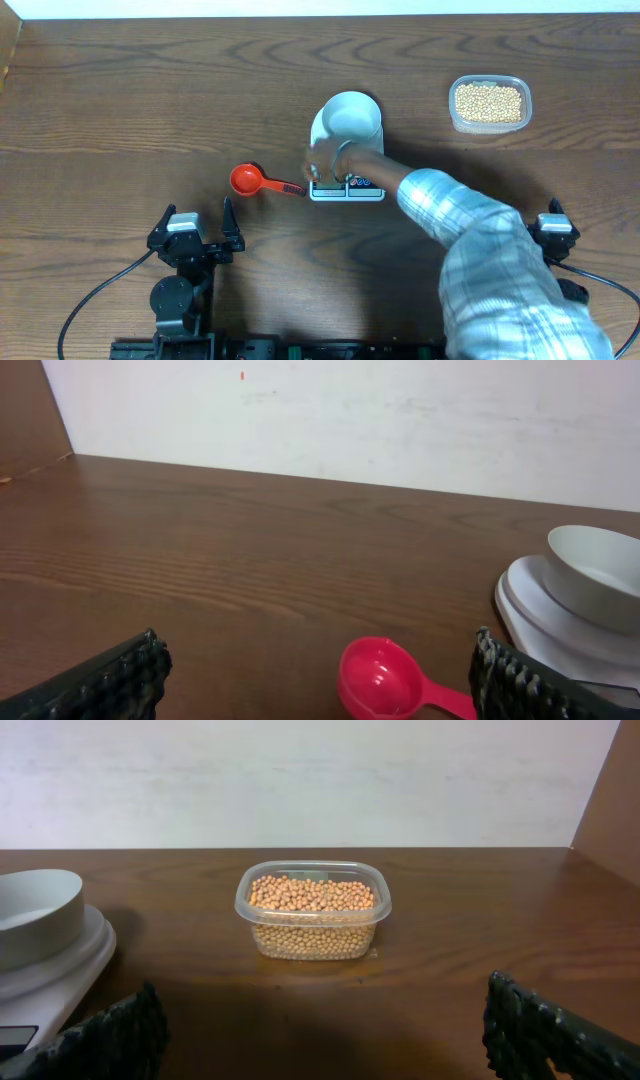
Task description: Scoop item into bowl and weigh 50g on scale
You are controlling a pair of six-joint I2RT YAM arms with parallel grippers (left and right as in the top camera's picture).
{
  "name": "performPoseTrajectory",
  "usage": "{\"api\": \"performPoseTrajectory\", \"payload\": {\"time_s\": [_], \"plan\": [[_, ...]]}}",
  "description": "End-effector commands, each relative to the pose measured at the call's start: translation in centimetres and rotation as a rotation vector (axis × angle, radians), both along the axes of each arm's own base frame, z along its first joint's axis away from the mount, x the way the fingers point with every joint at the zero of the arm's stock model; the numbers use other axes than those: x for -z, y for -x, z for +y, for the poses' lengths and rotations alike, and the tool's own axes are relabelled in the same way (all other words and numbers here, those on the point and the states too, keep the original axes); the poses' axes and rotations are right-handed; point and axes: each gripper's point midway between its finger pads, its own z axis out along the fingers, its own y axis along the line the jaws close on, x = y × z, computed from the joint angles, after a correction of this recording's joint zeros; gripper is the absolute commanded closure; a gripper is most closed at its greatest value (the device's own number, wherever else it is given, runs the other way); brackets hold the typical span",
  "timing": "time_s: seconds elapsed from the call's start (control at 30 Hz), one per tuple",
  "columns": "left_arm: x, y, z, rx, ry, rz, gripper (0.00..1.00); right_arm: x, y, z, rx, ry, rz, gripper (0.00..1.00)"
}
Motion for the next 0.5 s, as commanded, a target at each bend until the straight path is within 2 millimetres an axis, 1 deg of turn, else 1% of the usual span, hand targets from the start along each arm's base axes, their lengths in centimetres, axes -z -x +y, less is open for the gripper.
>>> {"api": "performPoseTrajectory", "payload": {"time_s": [0.0, 0.47], "plan": [[1.79, 0.09, 0.32, -0.021, 0.007, 0.054, 0.02, 0.17, -0.01, 0.14, -0.005, -0.006, 0.005, 0.01], [1.79, 0.09, 0.33, -0.022, 0.007, 0.054, 0.02, 0.17, -0.01, 0.14, -0.005, -0.006, 0.005, 0.01]]}}
